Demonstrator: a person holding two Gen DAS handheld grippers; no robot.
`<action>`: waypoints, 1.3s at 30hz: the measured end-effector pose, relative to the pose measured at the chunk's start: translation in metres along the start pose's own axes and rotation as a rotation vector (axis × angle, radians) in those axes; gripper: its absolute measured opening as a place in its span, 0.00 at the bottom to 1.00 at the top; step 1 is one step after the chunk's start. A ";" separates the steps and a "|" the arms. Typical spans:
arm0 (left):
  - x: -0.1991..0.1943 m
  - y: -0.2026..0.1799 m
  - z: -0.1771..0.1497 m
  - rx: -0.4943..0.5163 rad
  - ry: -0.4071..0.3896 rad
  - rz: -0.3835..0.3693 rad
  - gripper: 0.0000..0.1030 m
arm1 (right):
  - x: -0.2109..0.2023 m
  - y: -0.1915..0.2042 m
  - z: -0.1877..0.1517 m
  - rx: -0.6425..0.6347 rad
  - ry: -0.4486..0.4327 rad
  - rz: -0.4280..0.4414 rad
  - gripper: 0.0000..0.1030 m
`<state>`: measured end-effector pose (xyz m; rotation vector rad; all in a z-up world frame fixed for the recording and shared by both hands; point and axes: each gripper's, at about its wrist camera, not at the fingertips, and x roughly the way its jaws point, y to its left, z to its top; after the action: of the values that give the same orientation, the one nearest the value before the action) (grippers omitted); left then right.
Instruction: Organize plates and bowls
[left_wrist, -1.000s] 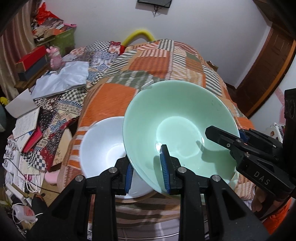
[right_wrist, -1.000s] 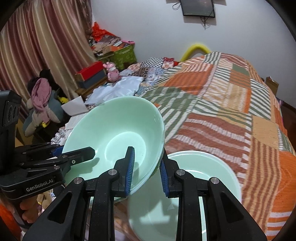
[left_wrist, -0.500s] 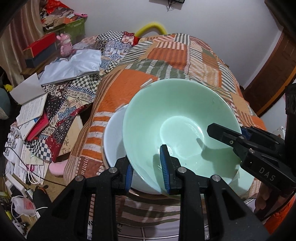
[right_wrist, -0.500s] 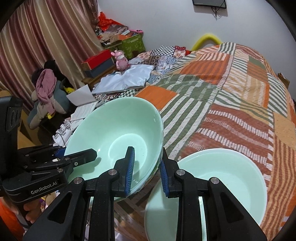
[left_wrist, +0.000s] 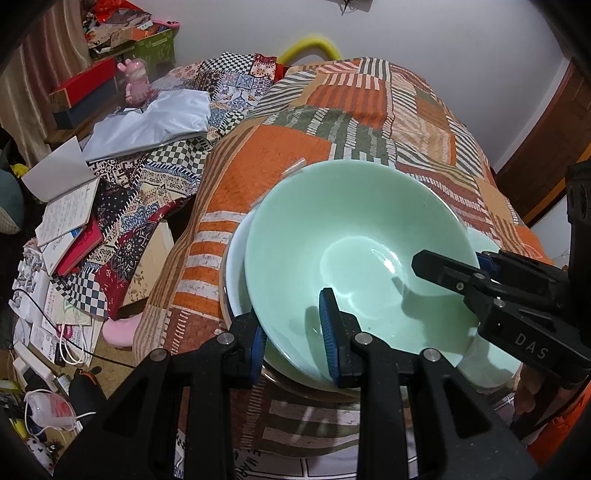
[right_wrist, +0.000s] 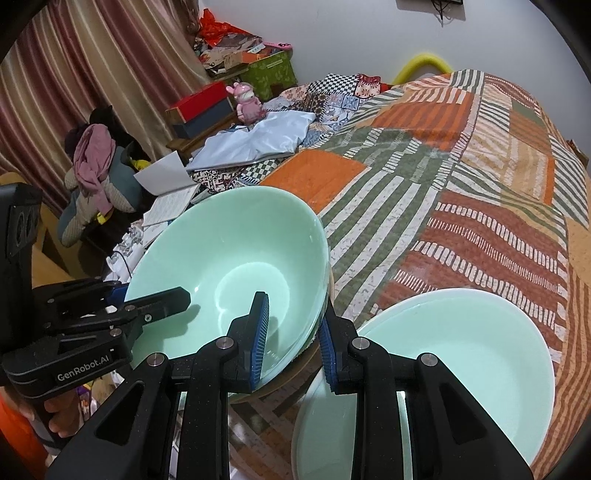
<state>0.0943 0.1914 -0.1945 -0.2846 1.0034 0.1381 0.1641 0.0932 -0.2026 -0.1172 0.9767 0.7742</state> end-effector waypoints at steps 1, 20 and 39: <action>0.000 0.000 0.000 0.000 -0.001 0.002 0.26 | 0.000 0.000 0.000 -0.001 0.002 0.002 0.23; -0.002 0.007 0.013 -0.043 0.000 0.028 0.26 | -0.006 -0.005 -0.005 0.004 -0.004 0.008 0.24; -0.020 0.024 -0.002 -0.064 -0.019 0.056 0.32 | -0.014 -0.009 -0.007 0.001 -0.010 -0.009 0.24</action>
<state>0.0765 0.2138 -0.1827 -0.3134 0.9892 0.2234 0.1610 0.0761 -0.1982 -0.1171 0.9664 0.7651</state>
